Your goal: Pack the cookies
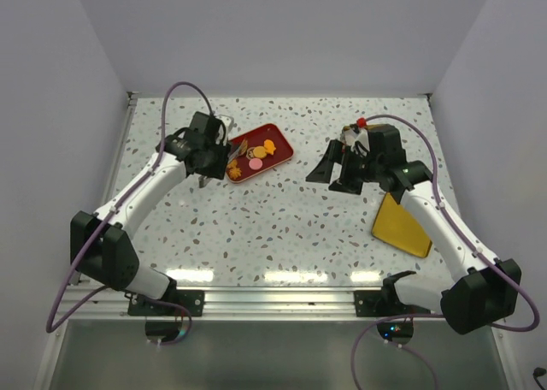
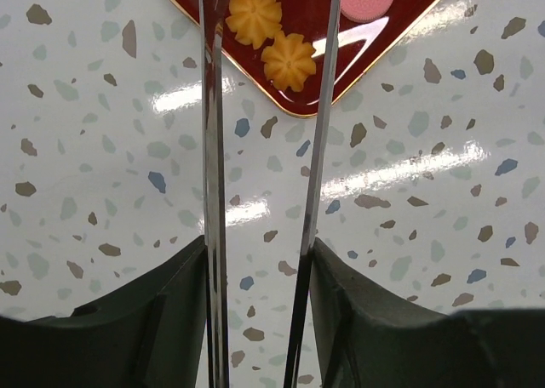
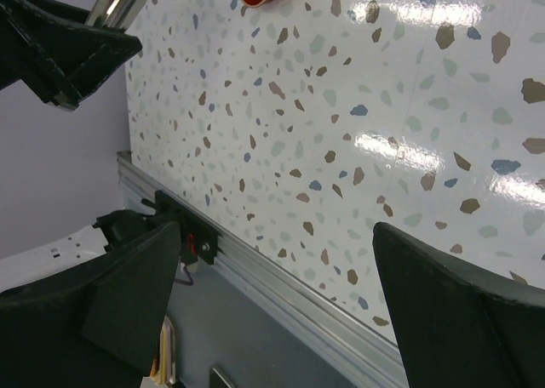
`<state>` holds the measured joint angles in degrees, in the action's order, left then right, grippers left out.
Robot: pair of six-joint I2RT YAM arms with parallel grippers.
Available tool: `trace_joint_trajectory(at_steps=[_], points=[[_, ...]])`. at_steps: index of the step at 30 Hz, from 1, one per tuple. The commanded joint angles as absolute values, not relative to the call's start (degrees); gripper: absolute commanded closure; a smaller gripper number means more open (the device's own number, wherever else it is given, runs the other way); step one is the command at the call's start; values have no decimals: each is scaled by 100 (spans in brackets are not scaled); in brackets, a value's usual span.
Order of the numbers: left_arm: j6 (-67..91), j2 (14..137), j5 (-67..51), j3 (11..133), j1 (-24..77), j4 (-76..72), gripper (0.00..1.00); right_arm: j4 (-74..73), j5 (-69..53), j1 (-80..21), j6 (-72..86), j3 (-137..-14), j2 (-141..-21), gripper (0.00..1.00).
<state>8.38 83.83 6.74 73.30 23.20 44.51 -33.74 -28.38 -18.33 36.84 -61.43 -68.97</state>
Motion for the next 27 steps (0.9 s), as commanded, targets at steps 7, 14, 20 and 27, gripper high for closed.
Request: trace_joint_trajectory(at_steps=[7, 14, 20, 27], points=[[1134, 8991, 844, 7690, 2355, 4324, 50, -3674, -2716, -1846, 3358, -6258, -6785, 1], [1142, 9447, 896, 7822, 2355, 4263, 51, -3683, -2689, -1837, 3322, -6188, -6829, 1], [1116, 9729, 932, 7910, 2355, 4184, 51, -3683, -2663, -1837, 3305, -6214, -6908, 1], [1064, 10098, 1028, 8174, 2355, 4280, 55, -3674, -2628, -1837, 3305, -6223, -6978, 1]])
